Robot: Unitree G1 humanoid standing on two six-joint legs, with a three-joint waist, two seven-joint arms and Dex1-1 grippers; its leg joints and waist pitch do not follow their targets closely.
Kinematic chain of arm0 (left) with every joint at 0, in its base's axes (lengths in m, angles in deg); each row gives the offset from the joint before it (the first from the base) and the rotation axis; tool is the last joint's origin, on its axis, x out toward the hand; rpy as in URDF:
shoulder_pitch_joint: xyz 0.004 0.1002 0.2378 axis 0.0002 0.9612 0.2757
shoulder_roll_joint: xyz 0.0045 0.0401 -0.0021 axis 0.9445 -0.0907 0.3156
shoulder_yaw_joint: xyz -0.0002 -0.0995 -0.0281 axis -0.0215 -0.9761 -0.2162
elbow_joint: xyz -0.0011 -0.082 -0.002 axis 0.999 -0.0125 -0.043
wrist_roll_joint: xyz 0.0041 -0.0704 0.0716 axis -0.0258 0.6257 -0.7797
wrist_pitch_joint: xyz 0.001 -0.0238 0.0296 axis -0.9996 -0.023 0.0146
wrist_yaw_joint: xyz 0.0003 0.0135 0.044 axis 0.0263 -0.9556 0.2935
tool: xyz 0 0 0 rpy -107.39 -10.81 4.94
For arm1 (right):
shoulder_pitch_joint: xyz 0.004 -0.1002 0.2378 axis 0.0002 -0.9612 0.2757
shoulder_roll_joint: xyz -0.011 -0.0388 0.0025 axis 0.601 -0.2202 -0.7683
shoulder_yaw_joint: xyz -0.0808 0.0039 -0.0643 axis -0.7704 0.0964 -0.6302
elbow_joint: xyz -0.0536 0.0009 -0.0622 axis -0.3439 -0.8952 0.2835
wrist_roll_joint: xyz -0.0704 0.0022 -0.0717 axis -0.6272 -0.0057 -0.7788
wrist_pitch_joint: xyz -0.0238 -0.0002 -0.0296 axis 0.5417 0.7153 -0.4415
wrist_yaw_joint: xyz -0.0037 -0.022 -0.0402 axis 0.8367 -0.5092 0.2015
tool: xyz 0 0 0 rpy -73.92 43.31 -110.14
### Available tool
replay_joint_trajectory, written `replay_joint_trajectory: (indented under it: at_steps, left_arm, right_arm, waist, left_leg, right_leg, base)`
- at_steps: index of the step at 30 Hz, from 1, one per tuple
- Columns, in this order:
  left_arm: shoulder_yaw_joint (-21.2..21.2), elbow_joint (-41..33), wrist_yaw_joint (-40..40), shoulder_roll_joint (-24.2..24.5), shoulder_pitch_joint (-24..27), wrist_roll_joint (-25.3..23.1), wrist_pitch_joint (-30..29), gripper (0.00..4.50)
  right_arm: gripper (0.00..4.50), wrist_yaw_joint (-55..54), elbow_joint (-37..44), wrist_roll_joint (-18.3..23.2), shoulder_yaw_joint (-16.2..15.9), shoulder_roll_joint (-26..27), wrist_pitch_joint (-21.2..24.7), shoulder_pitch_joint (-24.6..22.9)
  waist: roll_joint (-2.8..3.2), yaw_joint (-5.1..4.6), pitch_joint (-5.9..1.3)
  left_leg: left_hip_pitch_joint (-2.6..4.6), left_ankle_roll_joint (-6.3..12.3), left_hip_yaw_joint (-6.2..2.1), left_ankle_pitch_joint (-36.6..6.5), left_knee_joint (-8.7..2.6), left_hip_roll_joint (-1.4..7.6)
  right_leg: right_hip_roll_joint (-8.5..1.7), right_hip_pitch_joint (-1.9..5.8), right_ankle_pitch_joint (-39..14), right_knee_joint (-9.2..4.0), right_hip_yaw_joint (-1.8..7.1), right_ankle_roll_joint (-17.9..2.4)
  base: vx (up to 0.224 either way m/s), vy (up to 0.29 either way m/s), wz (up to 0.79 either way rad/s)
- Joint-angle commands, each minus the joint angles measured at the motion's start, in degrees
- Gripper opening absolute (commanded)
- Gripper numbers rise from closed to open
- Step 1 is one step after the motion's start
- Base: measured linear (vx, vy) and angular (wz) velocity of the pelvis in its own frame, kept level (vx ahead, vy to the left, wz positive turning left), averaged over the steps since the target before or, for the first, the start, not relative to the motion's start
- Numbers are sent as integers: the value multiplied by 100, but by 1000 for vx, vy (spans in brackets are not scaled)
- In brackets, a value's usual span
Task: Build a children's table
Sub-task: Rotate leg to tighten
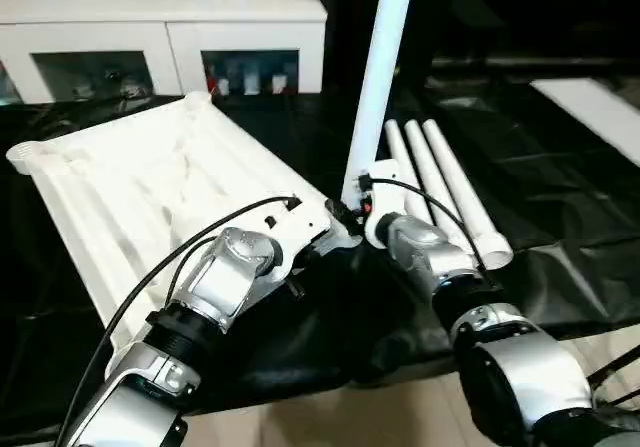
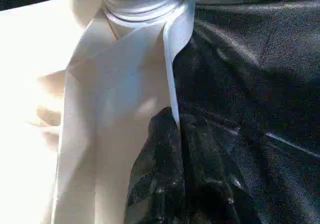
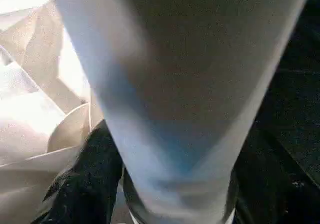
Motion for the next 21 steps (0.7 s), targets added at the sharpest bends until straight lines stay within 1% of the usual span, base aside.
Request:
replay_joint_trajectory:
  at_steps: [1, 2, 3, 4, 5, 6, 8, 9, 10, 11, 12, 13, 14, 15, 16, 17, 18, 19, 20, 21]
  left_arm:
    - [425, 154, 302, -97, 44, 1, 169, 0]
    - [422, 134, 324, -64, 47, -11, 249, 0]
    - [422, 134, 324, -63, 47, -11, 251, 0]
    - [414, 126, 343, -27, 50, -14, 297, 0]
    - [422, 116, 366, 11, 60, -23, 369, 0]
    - [417, 99, 395, 44, 76, -15, 420, 0]
    - [380, 46, 443, 112, 120, 17, 443, 0]
    - [359, 12, 504, 167, 154, 49, 567, 0]
    - [348, -9, 547, 205, 177, 68, 662, 0]
    - [303, -37, 603, 271, 217, 105, 842, 0]
    - [255, -82, 704, 335, 267, 175, 1019, 0]
    - [156, -171, 834, 420, 355, 293, 1178, 0]
    - [132, -204, 886, 458, 389, 330, 1294, 0]
    - [86, -281, 1015, 524, 463, 420, 1461, 0]
    - [40, -351, 1107, 573, 525, 494, 1494, 0]
    - [2, -390, 1146, 602, 564, 537, 1507, 0]
    - [-37, -432, 1218, 658, 625, 597, 1710, 0]
    - [-79, -491, 1290, 755, 701, 644, 1871, 0]
    - [-98, -522, 1344, 828, 749, 668, 1992, 0]
    - [-98, -522, 1344, 828, 749, 668, 1992, 0]
  right_arm:
    - [349, 331, -110, -18, -83, 86, 150, -107]
    - [353, 647, 32, -33, -148, 13, 41, -146]
    - [363, 655, 35, -34, -150, 11, 38, -147]
    - [388, 988, 208, -28, -212, -61, -50, -207]
    - [388, 1162, 316, -27, -247, -105, -99, -251]
    - [399, 1312, 419, -26, -285, -151, -122, -294]
    - [421, 1694, 680, -13, -373, -264, -176, -413]
    - [421, 1836, 837, -17, -423, -340, -223, -490]
    - [439, 1917, 937, -22, -453, -388, -257, -540]
    - [444, 2086, 1116, -15, -490, -483, -305, -634]
    - [448, 2257, 1278, 11, -514, -571, -314, -720]
    - [448, 2607, 1529, 98, -525, -704, -299, -863]
    - [448, 2721, 1607, 125, -531, -750, -293, -909]
    - [448, 2910, 1720, 139, -552, -831, -312, -985]
    - [448, 3048, 1791, 126, -585, -902, -359, -1042]
    - [448, 3140, 1832, 115, -606, -948, -398, -1080]
    - [448, 3259, 1911, 102, -629, -1016, -427, -1140]
    - [448, 3458, 2009, 98, -673, -1114, -459, -1216]
    - [448, 3563, 2075, 95, -701, -1172, -476, -1263]
    - [448, 3563, 2075, 95, -701, -1172, -476, -1263]
  waist:
    - [31, -8, -128]
    - [29, 2, -146]
    - [33, 28, -166]
    - [38, 54, -174]
    - [29, 63, -167]
    - [27, 86, -166]
    - [18, 102, -207]
    - [17, 123, -217]
    - [10, 109, -222]
    - [17, 111, -227]
    - [19, 124, -258]
    - [24, 126, -269]
    - [36, 134, -275]
    - [33, 129, -293]
    - [42, 136, -324]
    - [38, 129, -330]
    - [36, 129, -331]
    - [27, 144, -323]
    - [33, 151, -321]
    - [39, 160, -317]
  left_leg:
    - [85, -221, -162, -2830, -516, 363]
    - [63, -183, -152, -2660, -511, 367]
    - [40, -137, -141, -2368, -505, 383]
    - [45, -82, -110, -2128, -492, 389]
    - [52, -51, -95, -2106, -484, 390]
    - [85, -9, -66, -2137, -463, 394]
    - [37, 50, -49, -1801, -441, 394]
    - [14, 136, -38, -1456, -421, 400]
    - [-17, 220, -29, -1249, -403, 393]
    - [-38, 249, -33, -1142, -394, 386]
    - [-49, 336, -30, -903, -361, 381]
    - [-51, 433, -18, -687, -332, 381]
    - [-55, 481, -21, -607, -320, 381]
    - [-68, 566, -21, -446, -291, 377]
    - [-48, 647, -15, -215, -252, 374]
    - [-54, 698, -14, -89, -233, 371]
    - [-59, 790, -5, 58, -212, 369]
    - [-72, 851, 2, 53, -199, 365]
    - [-68, 878, 6, -4, -198, 377]
    - [-61, 868, 6, -67, -201, 386]
  right_leg:
    - [-422, -63, -1809, -495, 262, -914]
    - [-427, -33, -1703, -476, 261, -947]
    - [-423, 5, -1402, -444, 259, -993]
    - [-405, 5, -1099, -426, 253, -1077]
    - [-398, -2, -1074, -430, 251, -1102]
    - [-403, -33, -1210, -451, 259, -1125]
    - [-409, 30, -959, -413, 255, -1166]
    - [-399, 46, -556, -372, 239, -1209]
    - [-393, 63, -293, -332, 228, -1292]
    - [-395, 83, -193, -313, 221, -1316]
    - [-391, 114, 138, -273, 210, -1343]
    - [-371, 115, 554, -229, 198, -1416]
    - [-366, 124, 731, -212, 190, -1454]
    - [-355, 143, 1100, -166, 181, -1518]
    - [-333, 141, 1512, -124, 169, -1597]
    - [-326, 142, 1713, -99, 164, -1635]
    - [-325, 139, 1929, -78, 155, -1703]
    - [-329, 153, 1936, -73, 149, -1710]
    - [-329, 146, 1837, -76, 143, -1708]
    - [-334, 140, 1729, -80, 140, -1708]
  base:
    - [0, 0, 0]
    - [0, 0, 0]
    - [0, 0, 0]
    - [0, 0, 0]
    - [0, 0, 0]
    - [0, 0, 0]
    - [0, 0, 0]
    - [0, 0, 0]
    - [0, 0, 0]
    - [0, 0, 0]
    - [0, 0, 0]
    - [0, 0, 0]
    - [0, 0, 0]
    - [0, 0, 0]
    - [0, 0, 0]
    - [0, 0, 0]
    - [0, 0, 0]
    - [0, 0, 0]
    - [0, 0, 0]
    - [0, 0, 0]
